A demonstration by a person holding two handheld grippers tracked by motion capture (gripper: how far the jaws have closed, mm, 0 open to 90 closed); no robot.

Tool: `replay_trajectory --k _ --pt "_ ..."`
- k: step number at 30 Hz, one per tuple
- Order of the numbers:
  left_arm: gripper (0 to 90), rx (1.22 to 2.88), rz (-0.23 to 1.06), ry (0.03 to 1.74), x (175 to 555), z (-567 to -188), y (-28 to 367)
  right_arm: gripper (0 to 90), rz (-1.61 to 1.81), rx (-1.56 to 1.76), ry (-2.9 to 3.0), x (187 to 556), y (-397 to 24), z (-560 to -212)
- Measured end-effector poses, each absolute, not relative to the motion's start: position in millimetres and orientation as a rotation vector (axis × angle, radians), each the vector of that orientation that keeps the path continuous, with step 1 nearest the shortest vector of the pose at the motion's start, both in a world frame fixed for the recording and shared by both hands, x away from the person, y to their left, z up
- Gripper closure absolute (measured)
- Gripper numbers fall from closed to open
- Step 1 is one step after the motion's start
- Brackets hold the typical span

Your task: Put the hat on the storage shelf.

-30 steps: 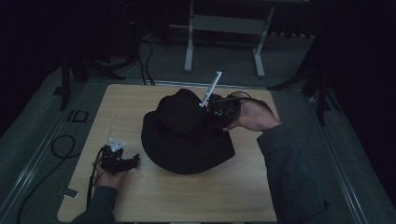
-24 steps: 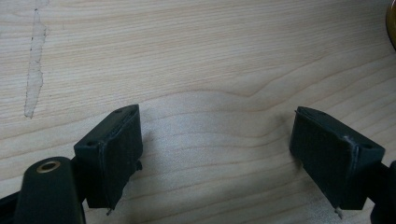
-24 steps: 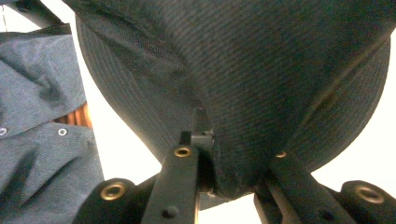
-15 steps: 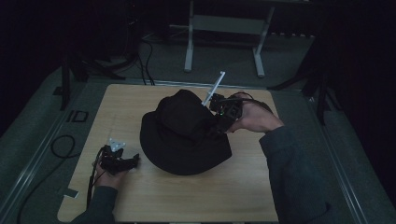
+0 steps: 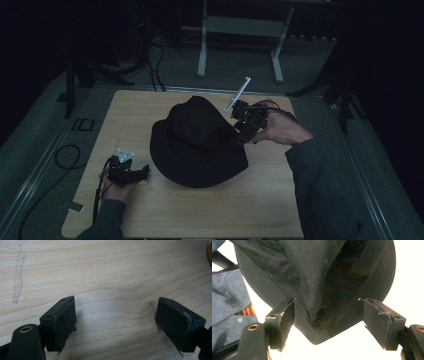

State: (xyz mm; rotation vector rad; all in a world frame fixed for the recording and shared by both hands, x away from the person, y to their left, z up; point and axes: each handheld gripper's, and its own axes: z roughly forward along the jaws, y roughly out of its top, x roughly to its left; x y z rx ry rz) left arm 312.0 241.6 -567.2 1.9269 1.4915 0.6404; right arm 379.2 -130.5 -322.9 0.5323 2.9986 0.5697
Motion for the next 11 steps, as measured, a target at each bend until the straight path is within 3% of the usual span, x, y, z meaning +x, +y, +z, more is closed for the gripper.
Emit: replay_trajectory --k 11 --pt "17.5 1.93 0.64 1.491 312.0 -567.1 241.7 26.3 0.637 0.621 2.907 379.9 -149.5 -325.8"
